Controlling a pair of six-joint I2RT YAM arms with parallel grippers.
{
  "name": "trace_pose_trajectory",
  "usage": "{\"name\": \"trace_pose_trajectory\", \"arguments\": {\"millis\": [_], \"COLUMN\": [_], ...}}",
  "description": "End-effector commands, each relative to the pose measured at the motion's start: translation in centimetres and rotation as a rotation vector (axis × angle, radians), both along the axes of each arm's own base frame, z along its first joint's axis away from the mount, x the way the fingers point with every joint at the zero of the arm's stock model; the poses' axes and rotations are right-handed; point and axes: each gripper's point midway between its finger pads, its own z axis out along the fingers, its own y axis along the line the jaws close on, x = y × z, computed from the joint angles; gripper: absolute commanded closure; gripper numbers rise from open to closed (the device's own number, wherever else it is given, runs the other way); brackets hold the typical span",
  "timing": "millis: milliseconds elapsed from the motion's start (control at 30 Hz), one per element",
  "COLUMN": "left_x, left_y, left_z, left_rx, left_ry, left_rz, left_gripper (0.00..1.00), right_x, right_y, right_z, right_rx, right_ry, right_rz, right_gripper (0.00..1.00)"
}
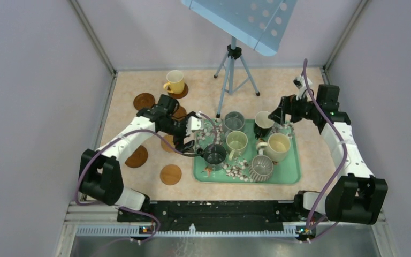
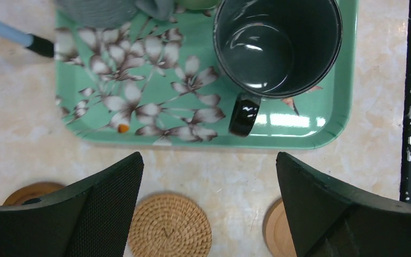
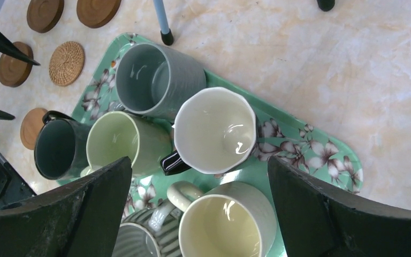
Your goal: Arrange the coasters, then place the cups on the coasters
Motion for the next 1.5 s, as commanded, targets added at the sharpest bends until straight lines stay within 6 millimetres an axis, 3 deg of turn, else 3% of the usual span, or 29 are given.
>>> {"name": "trace_pose_trajectory", "arguments": {"millis": [0, 133, 400, 700, 967, 1033, 1267, 1467], "left_x": [-0.5, -1.1, -2.3, -2.7, -3.9, -4.0, -3.3, -0.5], "left_y": [-1.9, -3.6, -5.4, -5.6, -4.8, -4.7, -4.1, -1.8], "left_z": [-2.7, -4.0, -6.9, -7.7, -7.8, -7.1, -2.0, 3.1], "left_rx": [0.058, 0.099, 0.183, 0.206, 0.196, 0.169, 0.017, -0.121], "left_ry": [0.015, 0.004, 0.006, 0.003, 0.025, 0.035, 0.041, 0.005], "left_rz": [-0.047, -0.085, -0.135, -0.129, -0.103, -0.087, -0.018, 0.107], "left_gripper": [0.03, 0.11, 0.41, 0.64, 0.94, 1.0, 1.0, 1.0], "right_x": [0.0, 0.0, -0.1, -0.1, -0.2, -0.1, -0.1, -0.1], "right_y": [0.2, 0.3, 0.4, 0.5, 0.5, 0.5, 0.5, 0.5], "right_z": [1.0, 0.7, 0.0, 0.0, -0.1, -0.1, -0.2, -0.3], "right_rx": [-0.003, 0.001, 0.006, 0.007, 0.006, 0.005, 0.006, 0.008], "right_ry": [-0.035, -0.025, 0.0, -0.001, 0.001, 0.0, 0.004, 0.006], "right_rz": [0.047, 0.054, 0.071, 0.076, 0.079, 0.079, 0.082, 0.084], "right_gripper": [0.04, 0.04, 0.04, 0.04, 0.04, 0.04, 0.04, 0.04]}}
